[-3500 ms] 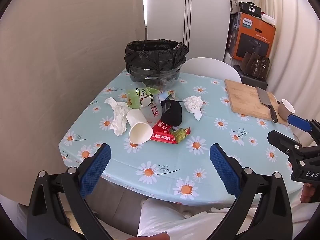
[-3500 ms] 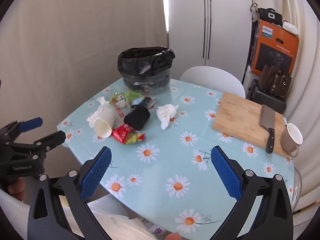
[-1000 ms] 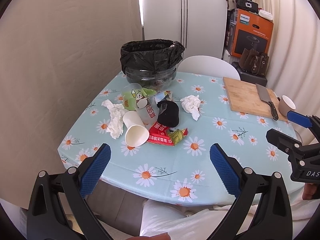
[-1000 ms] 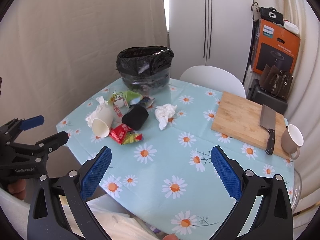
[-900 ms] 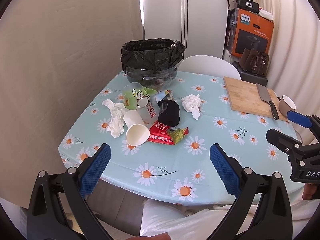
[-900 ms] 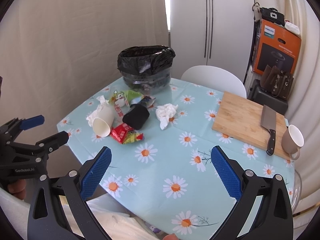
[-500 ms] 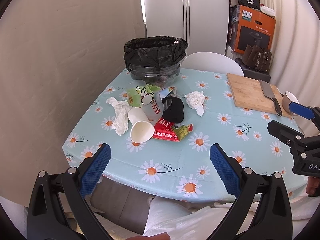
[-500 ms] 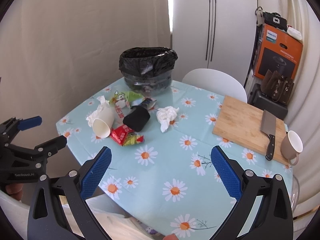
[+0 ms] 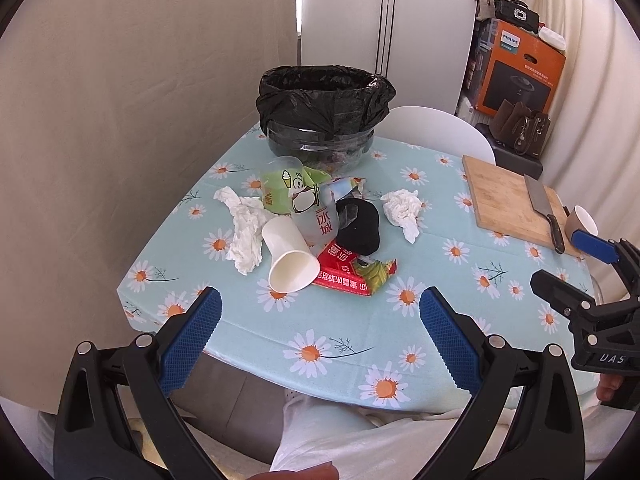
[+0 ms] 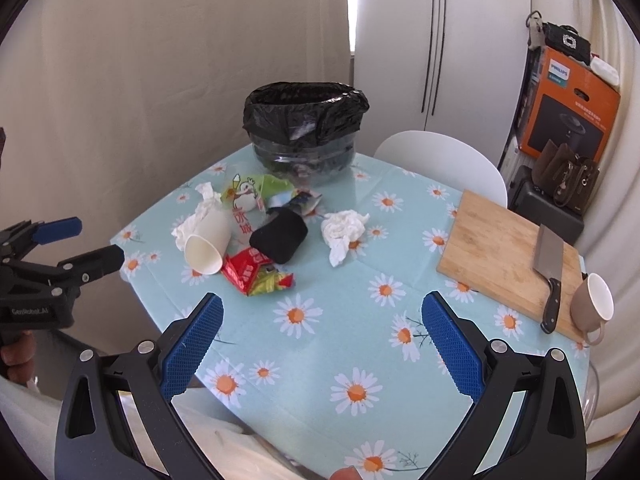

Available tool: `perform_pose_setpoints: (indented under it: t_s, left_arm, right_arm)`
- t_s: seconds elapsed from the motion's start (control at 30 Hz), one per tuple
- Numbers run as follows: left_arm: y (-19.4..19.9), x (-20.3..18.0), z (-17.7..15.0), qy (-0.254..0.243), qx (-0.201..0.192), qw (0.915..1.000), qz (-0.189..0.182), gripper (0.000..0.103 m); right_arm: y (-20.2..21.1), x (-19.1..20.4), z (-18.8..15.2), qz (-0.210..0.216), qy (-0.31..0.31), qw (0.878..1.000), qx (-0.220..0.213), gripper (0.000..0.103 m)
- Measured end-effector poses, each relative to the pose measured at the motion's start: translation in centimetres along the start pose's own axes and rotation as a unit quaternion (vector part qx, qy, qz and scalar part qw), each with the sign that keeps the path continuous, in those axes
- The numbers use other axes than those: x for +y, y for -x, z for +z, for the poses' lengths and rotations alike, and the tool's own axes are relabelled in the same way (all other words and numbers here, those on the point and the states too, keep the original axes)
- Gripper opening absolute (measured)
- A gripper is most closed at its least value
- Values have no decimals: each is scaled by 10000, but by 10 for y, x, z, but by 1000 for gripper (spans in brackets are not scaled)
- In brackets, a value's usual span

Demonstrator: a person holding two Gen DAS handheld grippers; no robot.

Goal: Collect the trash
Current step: 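Move the right tool toward the crumpled white tissue and lower over it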

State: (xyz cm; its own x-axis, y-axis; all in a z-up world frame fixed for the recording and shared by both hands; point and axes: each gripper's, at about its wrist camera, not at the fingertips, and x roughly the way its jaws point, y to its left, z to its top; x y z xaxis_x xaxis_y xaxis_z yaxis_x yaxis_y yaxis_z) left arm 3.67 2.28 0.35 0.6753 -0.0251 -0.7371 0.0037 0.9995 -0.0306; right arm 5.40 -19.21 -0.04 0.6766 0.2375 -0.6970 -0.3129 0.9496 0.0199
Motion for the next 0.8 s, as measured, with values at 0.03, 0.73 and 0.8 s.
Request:
perform_pose_setpoints:
  t_s: [0.03, 0.73, 0.8]
  left_arm:
    - [-1, 4, 4, 48, 9, 10000, -79, 97]
    - [-80, 62, 51, -674, 679, 9952, 218, 97]
    - [-89, 69, 55, -691, 745, 9946, 214, 97]
  right_arm:
    - [-2, 1, 2, -78, 42, 10000, 3, 95]
    - [-87, -2, 69, -408, -558, 9958, 593, 95]
    - [-98, 1, 76, -429, -609, 9950, 663, 95]
